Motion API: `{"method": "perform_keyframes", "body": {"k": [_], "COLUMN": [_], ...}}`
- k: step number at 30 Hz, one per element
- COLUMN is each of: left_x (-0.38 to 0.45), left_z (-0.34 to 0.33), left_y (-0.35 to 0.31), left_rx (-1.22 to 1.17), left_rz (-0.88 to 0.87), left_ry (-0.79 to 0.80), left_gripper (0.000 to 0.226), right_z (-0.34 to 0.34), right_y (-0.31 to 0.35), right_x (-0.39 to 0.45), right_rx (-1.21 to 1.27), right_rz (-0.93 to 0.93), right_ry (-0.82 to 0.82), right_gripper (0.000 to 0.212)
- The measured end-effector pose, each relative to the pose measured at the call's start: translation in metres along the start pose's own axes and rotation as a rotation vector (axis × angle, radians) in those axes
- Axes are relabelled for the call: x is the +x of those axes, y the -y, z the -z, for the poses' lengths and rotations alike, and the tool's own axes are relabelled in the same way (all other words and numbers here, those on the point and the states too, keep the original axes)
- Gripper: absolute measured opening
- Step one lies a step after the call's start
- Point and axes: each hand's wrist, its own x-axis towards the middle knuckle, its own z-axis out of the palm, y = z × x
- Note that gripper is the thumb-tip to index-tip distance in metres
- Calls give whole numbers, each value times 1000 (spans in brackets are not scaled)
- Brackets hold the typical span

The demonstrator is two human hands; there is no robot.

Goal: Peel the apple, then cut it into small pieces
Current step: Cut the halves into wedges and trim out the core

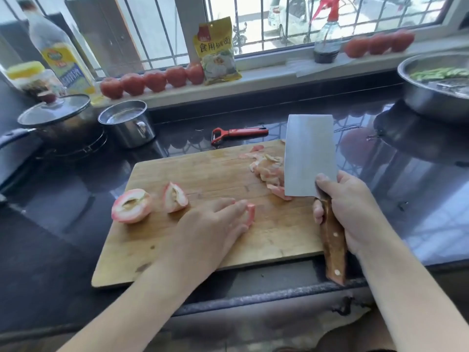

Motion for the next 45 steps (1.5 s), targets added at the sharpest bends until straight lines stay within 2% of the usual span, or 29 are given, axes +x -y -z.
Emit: {"method": "perform_keyframes", "body": {"k": [1,3,6,9,13,15,17,20,23,25,27,29,31,34,36,40,42,45], "left_x": [-3,-6,-1,12,56,81,94,94,90,83,76,70,70,76,78,55,32,3], "left_z": [-5,-7,-4,12,63,79,81,74,78,83,88,90,89,88,89,69,48,23], "left_y": [0,-4,-7,2,50,92,123,141,142,141,134,121,108,99,93,64,50,32], "left_rx": [0,-128,-359,-379,-374,-216,-146,-95,8,97,94,116,292,327,223,14,-182,-452], "left_rz": [-18,42,304,394,504,598,628,605,532,440,256,115,70,177,248,251,275,331], "left_ry": [-72,-114,-107,-116,-197,-124,35,240,259,251,250,388,583,725,686,540,403,103], "left_gripper": [28,16,11,11,28,25,23,29,3,18,34,45,44,35,40,41,38,39], "right_z": [-2,-9,-22,-32,-36,-39,-41,-40,-36,-37,-39,-39,-38,-35,-34,-32,-32,-30], "right_y": [1,4,2,-1,-3,-3,-3,-1,0,-1,-2,-2,-4,-3,-2,-1,1,2], "right_x": [-1,-3,-9,-13,-13,-12,-13,-14,-15,-15,-14,-13,-11,-11,-13,-16,-17,-18], "right_rx": [9,49,86,73,76,67,36,21,7,-9,-28,-56,-75,-93,-99,-109,-100,-84], "right_rz": [-1,3,-9,-6,-2,-4,-6,-15,-20,-16,-16,-11,-12,-19,-4,11,1,-27], "right_ry": [0,11,59,112,98,69,60,81,88,91,89,90,96,105,117,135,145,173], "right_gripper": [15,14,16,17,18,18,19,20,20,20,19,19,20,21,21,22,23,22]}}
